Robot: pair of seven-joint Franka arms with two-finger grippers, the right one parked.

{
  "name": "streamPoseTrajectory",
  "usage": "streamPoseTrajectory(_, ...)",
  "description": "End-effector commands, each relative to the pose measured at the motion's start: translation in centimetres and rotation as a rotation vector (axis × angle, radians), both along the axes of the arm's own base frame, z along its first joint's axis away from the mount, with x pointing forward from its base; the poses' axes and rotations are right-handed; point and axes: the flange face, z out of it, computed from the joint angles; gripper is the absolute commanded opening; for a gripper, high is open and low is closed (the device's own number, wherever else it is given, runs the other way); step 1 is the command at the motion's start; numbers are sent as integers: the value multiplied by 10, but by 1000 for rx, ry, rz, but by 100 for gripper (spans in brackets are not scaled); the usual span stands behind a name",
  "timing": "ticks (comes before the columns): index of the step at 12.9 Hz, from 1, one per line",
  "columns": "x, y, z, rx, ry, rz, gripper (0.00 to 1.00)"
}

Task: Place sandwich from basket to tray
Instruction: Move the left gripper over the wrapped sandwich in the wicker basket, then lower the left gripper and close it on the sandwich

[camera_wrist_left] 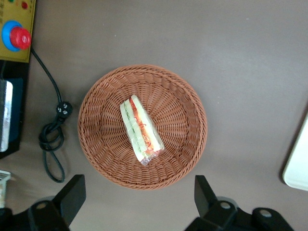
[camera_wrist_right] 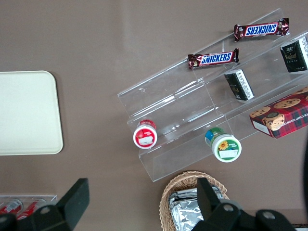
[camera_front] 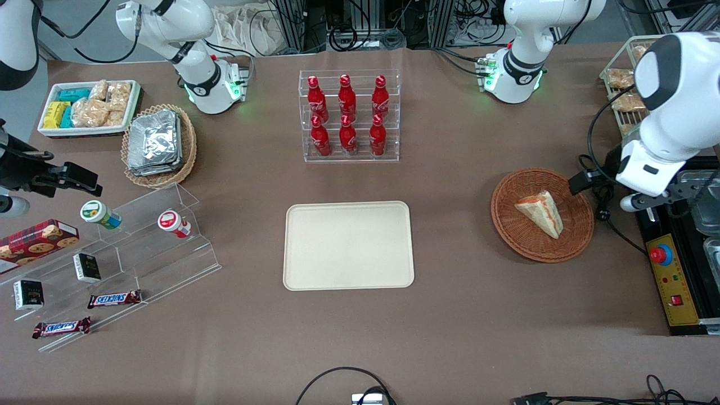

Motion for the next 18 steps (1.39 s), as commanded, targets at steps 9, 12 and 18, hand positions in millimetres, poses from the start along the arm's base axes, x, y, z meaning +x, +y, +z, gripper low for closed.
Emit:
streamPoseTrajectory(9, -53, 5, -109, -1, -97, 269, 100)
streamPoseTrajectory(12, -63, 6, -141, -13, -134, 318, 100)
streamPoseTrajectory(18, -65, 6, -185, -27, -148, 363, 100)
